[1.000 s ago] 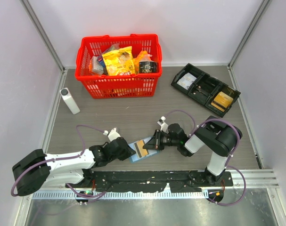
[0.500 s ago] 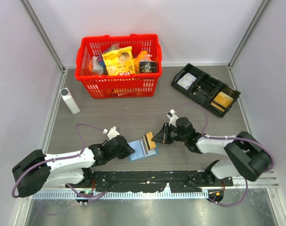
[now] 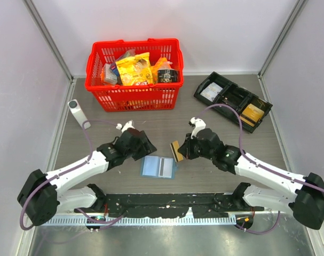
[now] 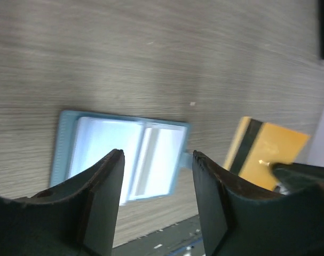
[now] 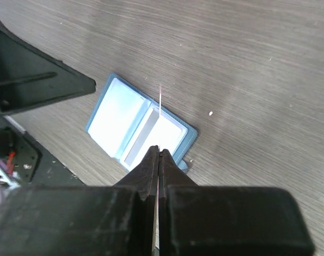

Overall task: Take the credit cards out of the card holder
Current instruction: Remove the credit card from the card holder.

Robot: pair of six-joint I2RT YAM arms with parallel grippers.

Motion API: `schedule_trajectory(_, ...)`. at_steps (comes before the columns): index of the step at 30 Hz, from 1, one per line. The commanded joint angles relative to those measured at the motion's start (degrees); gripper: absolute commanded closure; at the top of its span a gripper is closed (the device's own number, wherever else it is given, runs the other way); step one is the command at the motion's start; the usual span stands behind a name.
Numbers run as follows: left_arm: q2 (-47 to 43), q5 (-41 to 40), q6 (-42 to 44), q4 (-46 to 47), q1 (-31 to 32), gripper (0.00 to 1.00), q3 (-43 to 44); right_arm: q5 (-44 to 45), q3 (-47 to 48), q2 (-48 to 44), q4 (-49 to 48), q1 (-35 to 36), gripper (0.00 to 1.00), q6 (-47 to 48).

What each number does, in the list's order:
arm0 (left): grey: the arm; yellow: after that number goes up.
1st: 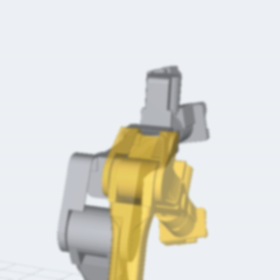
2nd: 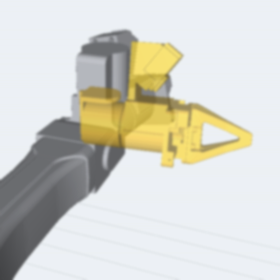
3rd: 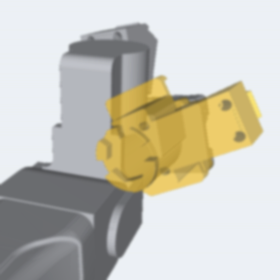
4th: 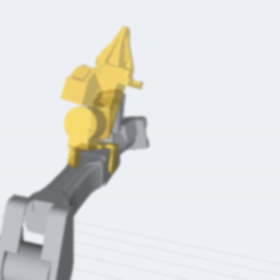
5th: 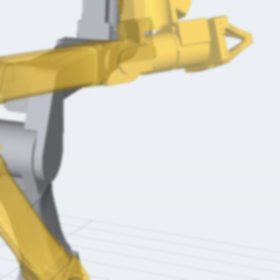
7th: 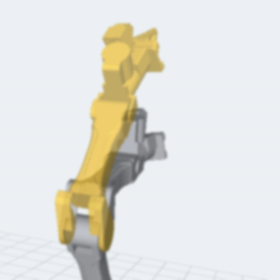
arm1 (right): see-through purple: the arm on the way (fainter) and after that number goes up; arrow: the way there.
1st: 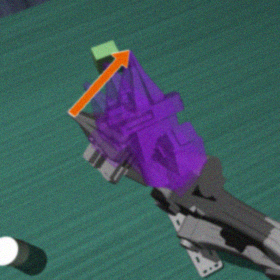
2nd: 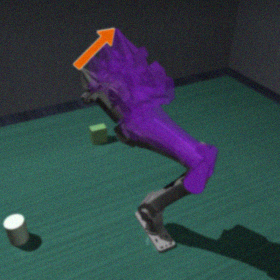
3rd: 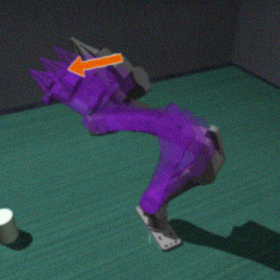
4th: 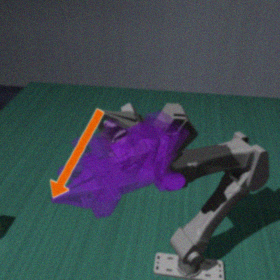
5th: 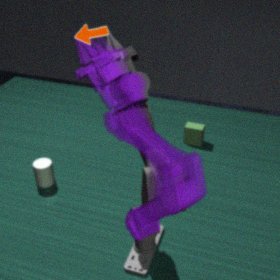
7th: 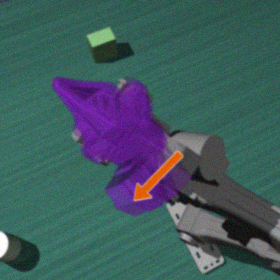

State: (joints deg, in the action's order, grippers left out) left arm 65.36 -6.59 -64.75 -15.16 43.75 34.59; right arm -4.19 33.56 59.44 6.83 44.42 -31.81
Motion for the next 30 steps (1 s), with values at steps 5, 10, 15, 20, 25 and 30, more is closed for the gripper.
schedule_trajectory(5, -7.52, 5.09, 3.23, -7.60, -0.24, 0.32, 8.48, 36.15, 10.03, 2.25, 9.25, 22.62, 0.99, 10.10)
schedule_trajectory(10, -11.74, 9.22, 0.86, -7.08, -0.24, 0.29, 8.92, 55.91, 13.98, 7.35, 8.20, 34.91, 0.99, 16.85)
schedule_trajectory(15, -13.07, 13.17, -1.34, -4.97, -0.15, 0.27, 8.48, 68.94, 15.65, 13.15, 2.24, 42.31, 0.99, 26.08)
schedule_trajectory(20, -12.81, 15.38, -3.80, -2.16, -0.15, 0.27, 6.46, 73.09, 16.71, 17.37, -2.25, 47.15, 0.99, 32.77)
schedule_trajectory(25, -11.93, 17.04, -5.73, 1.09, -0.15, 0.30, 4.88, 76.08, 17.50, 22.11, -8.31, 50.84, 0.99, 39.54)
schedule_trajectory(30, -9.82, 18.89, -6.09, 2.59, 0.46, 0.41, 4.52, 77.92, 18.82, 26.16, -11.30, 52.34, 0.99, 44.02)
